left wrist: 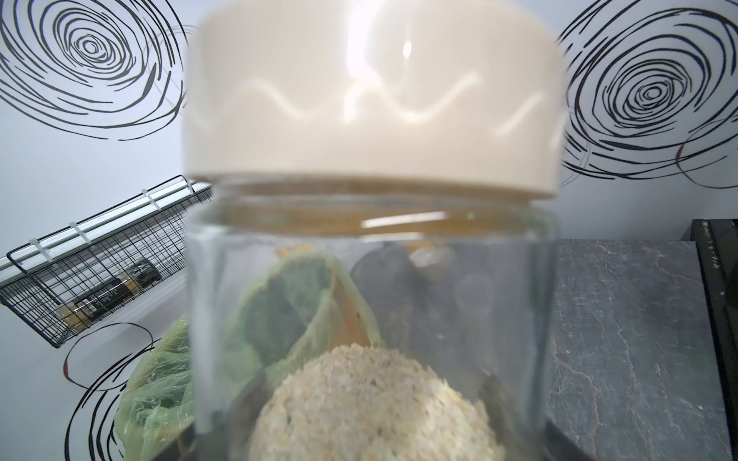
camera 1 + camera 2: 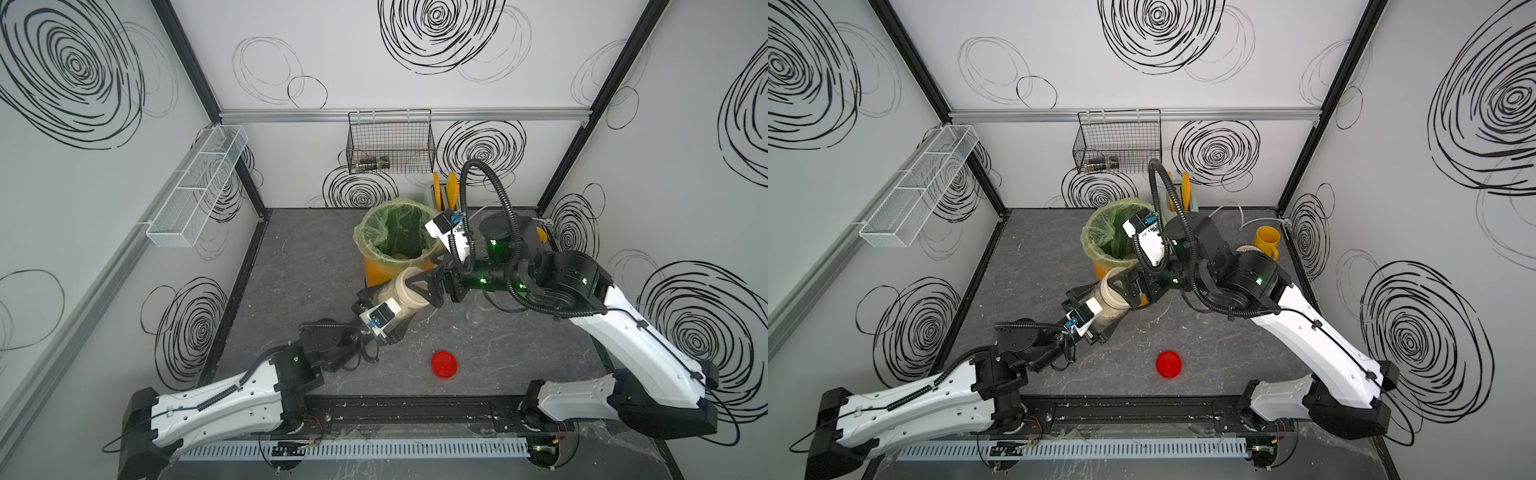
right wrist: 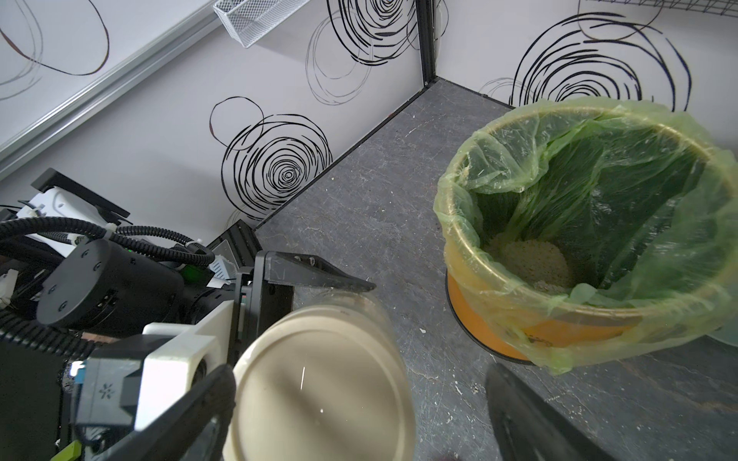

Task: Empty expired oatmeal from jars
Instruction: Unscrew the lid from the jar.

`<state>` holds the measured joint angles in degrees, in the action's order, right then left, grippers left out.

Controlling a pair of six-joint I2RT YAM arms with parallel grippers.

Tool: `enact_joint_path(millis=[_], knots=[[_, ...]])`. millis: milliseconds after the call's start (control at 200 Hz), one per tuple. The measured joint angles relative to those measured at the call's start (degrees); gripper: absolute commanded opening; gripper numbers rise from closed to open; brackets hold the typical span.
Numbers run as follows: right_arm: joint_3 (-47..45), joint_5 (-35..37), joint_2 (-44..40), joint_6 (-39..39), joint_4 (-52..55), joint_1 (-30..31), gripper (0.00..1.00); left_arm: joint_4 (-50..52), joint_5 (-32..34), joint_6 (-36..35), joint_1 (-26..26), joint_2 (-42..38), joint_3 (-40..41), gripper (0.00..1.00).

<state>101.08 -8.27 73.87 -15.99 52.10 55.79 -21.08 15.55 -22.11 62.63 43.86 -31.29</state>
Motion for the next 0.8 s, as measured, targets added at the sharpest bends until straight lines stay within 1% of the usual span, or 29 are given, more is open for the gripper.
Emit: enact_joint_path(millis=[380,600,640,680,800], knots=[[-1.27,-1.97,-0.02,0.11,0.07,0.26,0.98,-0.02,0.0,-0.02,0.74,0.74,0.0,0.0],[-4.11,-2.78,-0.02,-0.46,0.63,1.97,0.98,0.31,0.09,-0.31,0.74,0.72,0.0,0.0],[-4.15,-2.69,0.0,-0.48,1.01,2.4,1.0,0.22,0.13,-0.35,0.74,0.7,0.0,0.0],[-4.15,-2.49,0.02,-0.42,1.18,2.82,0.97,0.22,0.17,-0.39,0.74,0.7,0.0,0.0],[-3.78,-1.86,0.26,-0.28,1.73,3.5,0.84,0.15,0.2,-0.42,0.74,0.7,0.0,0.0]])
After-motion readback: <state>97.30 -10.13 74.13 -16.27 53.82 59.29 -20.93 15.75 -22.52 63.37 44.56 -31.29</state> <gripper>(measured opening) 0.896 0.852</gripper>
